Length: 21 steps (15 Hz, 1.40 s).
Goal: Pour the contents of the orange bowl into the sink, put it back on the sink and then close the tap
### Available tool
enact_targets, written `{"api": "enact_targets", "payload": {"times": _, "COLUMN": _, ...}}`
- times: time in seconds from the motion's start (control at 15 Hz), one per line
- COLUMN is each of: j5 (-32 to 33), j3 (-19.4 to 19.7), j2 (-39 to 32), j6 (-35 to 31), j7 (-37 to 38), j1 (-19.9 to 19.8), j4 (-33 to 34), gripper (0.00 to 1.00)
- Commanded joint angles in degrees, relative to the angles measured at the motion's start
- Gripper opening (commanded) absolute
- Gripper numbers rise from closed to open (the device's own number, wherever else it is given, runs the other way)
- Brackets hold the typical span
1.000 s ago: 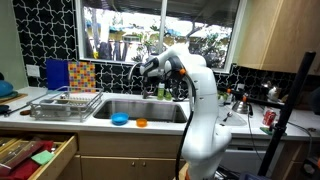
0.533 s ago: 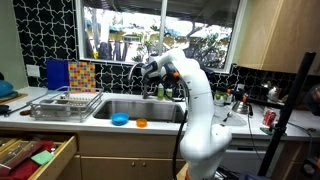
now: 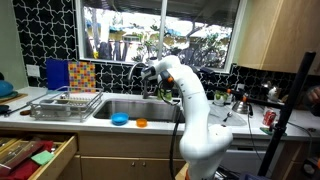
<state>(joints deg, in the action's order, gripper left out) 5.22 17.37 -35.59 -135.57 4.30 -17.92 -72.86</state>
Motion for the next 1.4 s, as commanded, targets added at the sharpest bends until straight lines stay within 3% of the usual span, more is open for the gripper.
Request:
{"api": "enact_targets", "payload": {"times": 0.0, "j5": -0.96, "j3": -1.63, "j2": -4.14, "j6": 1.30, "j7": -0.76, "j1": -2.13, "j4": 6.04, "gripper": 1.00}}
{"api": "enact_targets", "payload": {"times": 0.33, "j5": -3.21, "j3": -4.57, "j2": -5.99, "j6": 0.95, "j7": -3.55, "j1": -3.89, "j4": 8.32, "gripper": 1.00}}
{"api": "enact_targets", "payload": {"times": 0.73, "j5": -7.03, "j3": -9.29, "j2": -5.05, "j6": -0.62, "j7": -12.39, "j1": -6.56, "j4": 7.40, "gripper": 1.00}}
{"api": "enact_targets", "payload": {"times": 1.33, "j5": -0.46, "j3": -3.39, "j2": 6.38, "j6": 19.18, "j7": -6.13, "j1": -3.03, "j4": 1.06, "gripper": 1.00}}
